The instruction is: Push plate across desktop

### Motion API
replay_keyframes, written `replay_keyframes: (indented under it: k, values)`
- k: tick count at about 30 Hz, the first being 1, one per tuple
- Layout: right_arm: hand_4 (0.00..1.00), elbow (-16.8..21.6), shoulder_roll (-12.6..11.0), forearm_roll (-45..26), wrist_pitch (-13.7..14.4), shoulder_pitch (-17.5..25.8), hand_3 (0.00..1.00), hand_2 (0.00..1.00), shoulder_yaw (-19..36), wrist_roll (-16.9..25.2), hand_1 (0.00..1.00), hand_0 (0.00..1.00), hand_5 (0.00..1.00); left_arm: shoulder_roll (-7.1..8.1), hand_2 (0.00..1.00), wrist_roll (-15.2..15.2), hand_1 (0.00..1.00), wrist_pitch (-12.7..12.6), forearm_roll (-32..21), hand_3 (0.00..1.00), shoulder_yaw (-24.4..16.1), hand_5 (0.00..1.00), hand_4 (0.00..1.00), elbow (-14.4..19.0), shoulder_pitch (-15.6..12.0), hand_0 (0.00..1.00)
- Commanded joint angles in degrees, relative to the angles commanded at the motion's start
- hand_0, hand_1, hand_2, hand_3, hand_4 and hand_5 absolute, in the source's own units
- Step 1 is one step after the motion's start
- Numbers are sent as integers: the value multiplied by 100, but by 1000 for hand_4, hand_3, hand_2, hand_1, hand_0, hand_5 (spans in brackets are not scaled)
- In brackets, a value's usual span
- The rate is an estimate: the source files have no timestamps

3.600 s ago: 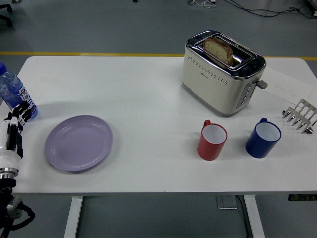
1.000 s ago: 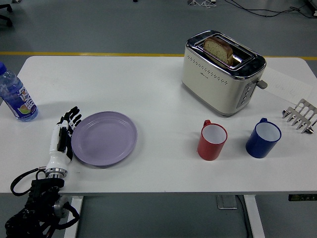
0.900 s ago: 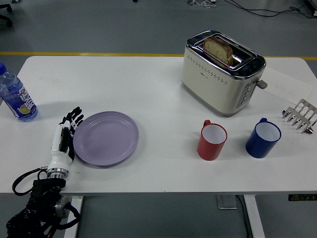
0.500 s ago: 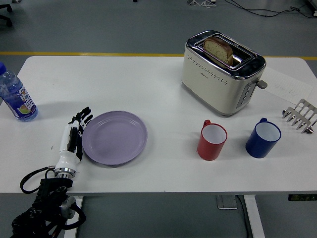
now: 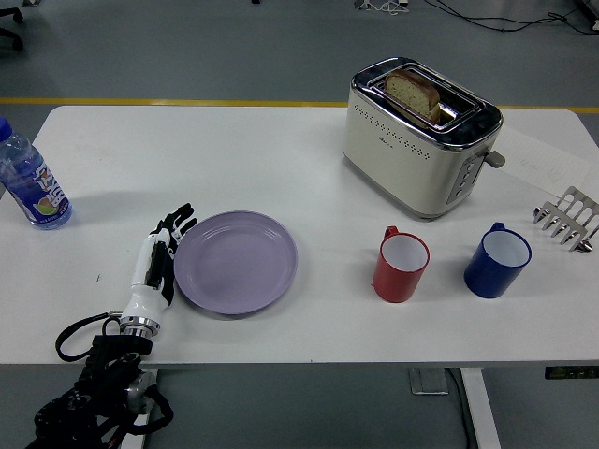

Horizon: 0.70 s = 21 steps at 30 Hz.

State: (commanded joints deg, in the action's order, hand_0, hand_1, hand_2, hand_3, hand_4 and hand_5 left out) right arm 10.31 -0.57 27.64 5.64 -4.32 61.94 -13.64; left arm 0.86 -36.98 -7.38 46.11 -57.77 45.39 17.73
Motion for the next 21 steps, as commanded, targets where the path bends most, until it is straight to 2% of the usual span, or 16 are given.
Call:
replay_keyframes:
  k: [21]
  values:
    - [284,0,-6,-1,-1,80,556,587,-3,1,484,521,360,-3,900,0,880,30,-302,825,1203,998,486,79,268,871]
